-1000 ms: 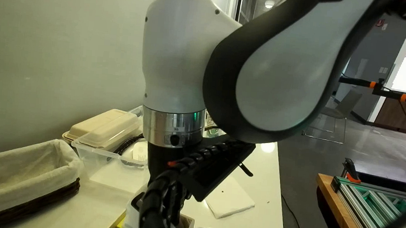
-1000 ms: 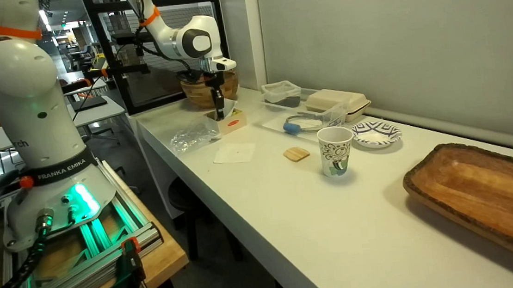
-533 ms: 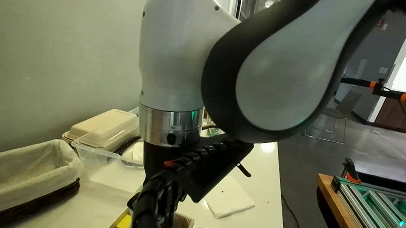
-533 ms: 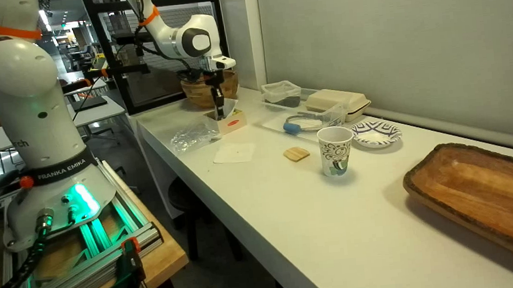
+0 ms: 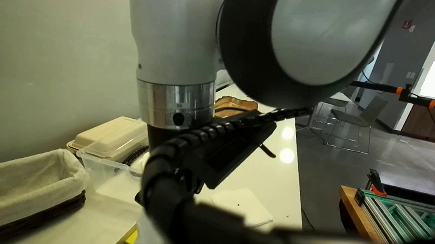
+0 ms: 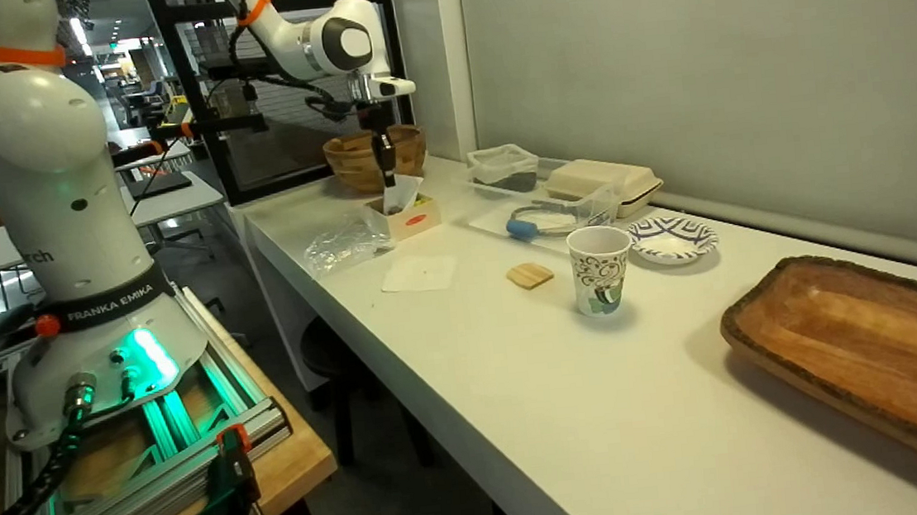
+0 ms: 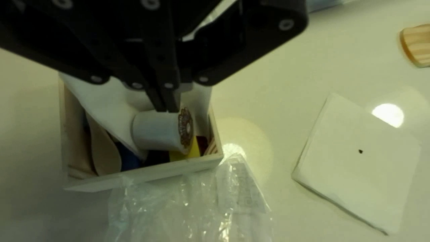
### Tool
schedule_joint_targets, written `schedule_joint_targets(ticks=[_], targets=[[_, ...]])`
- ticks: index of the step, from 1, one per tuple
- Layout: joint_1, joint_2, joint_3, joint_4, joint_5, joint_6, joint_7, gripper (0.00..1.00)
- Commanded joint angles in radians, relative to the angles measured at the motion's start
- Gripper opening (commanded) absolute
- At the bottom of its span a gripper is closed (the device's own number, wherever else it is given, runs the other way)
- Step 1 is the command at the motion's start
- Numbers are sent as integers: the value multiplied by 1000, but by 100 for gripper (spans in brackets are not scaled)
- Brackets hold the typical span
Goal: Remove the paper towel and the spoon from the box
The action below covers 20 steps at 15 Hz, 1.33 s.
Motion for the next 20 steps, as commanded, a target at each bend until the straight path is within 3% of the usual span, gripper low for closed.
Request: schedule_joint_targets(ticks=[1,7,8,9,17,20], targets=[[-2,-58,7,14,-52,-110,33,1],[-21,-21,28,13,-38,-26,-13,1],[-19,-7,25,11,-50,-3,-6,31],[-18,5,24,11,-50,16,-6,31],[4,129,-4,32,-84,159,-20,88],[14,164,-3,49,-69,177,-42,89]])
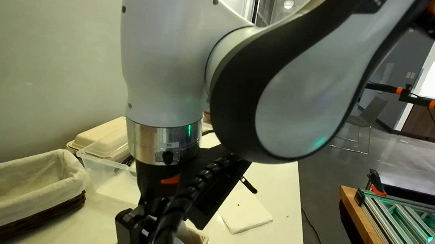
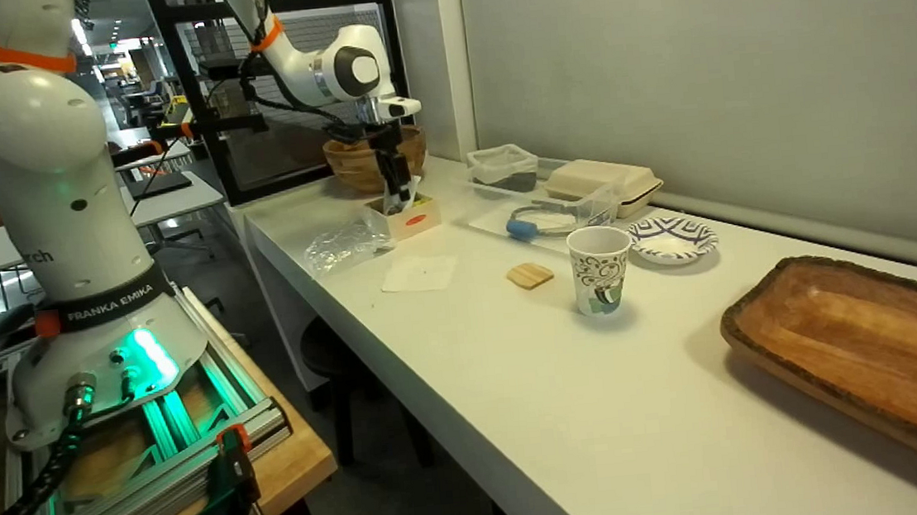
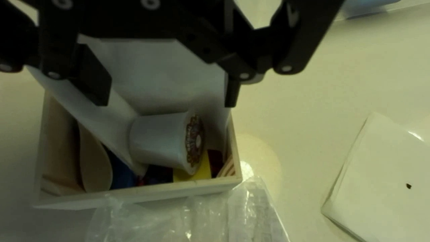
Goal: Remove the paper towel and the spoon from the box
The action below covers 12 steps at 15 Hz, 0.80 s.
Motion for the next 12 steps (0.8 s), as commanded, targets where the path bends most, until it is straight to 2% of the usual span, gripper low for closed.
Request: schedule_joint_targets(ticks=[1,4,5,8,9,12], targets=[[18,50,-3,27,15,25,-32,84],[24,62,3,37,39,-4,-41,79],[27,63,1,38,42,-7,-35,73],[30,60,0,38,58,-17,-34,67],[30,61,-2,36,59,-17,-33,69],[27,59,3,33,74,-21,-40,65]])
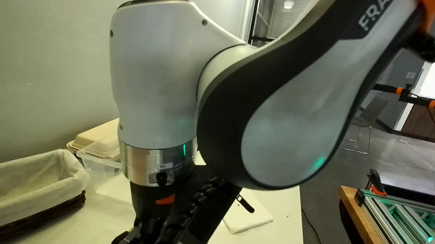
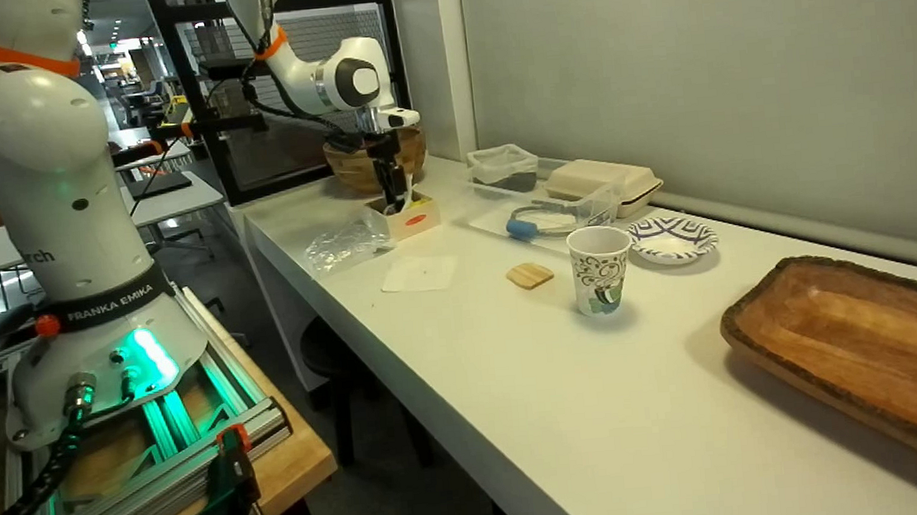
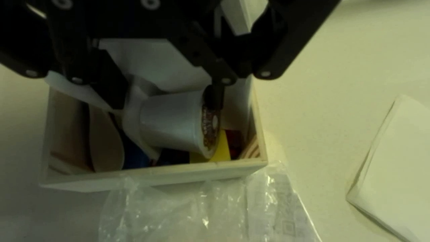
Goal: Remove the paper towel and the spoon from the box
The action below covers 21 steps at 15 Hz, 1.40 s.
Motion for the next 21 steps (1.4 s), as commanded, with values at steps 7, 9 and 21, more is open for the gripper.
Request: schedule_joint_targets(ticks=[7,9,21], targets=[[1,7,7,2,83,-29,-60,30],[3,0,6,2,89,-29,-64,17],[3,-103,-7,-12,70,-50,-48,1]])
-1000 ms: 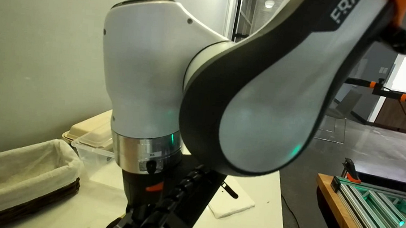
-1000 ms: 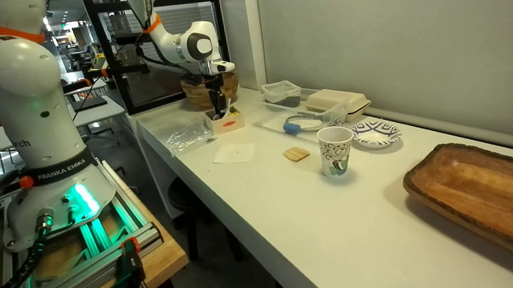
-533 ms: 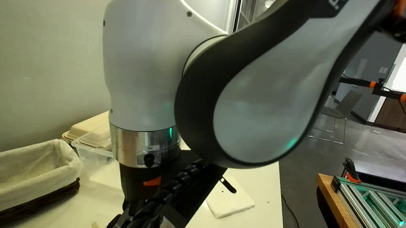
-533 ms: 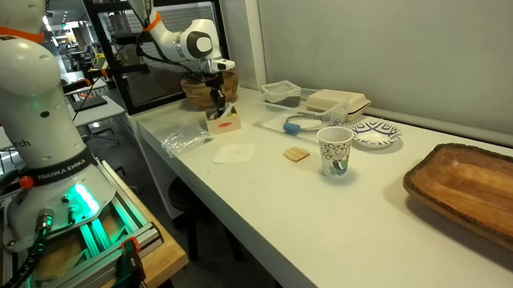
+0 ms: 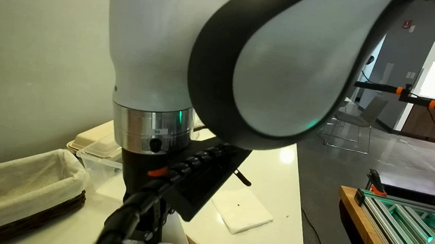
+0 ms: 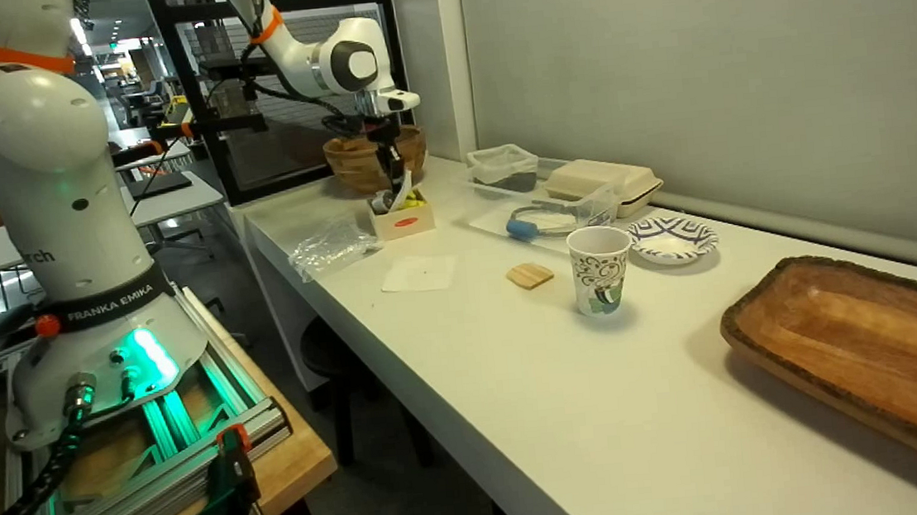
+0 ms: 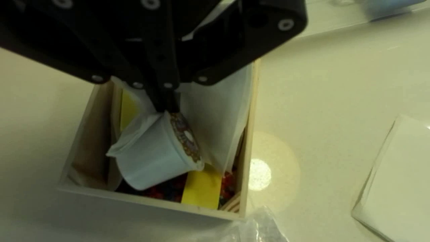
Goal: Remove the paper towel and the spoon from the box
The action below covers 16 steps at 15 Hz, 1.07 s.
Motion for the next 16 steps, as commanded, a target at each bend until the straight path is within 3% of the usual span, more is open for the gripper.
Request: schedule_joint_targets(ticks=[1,10,13,16], targets=[[3,-48,-9,-16,-1,-39,2,1],[-6,-153,-68,-8,-184,-168,91,1],[-17,-179,-100,17,-406,-227,145,1],[-54,-178,-109,47,-588,-183,149,1]])
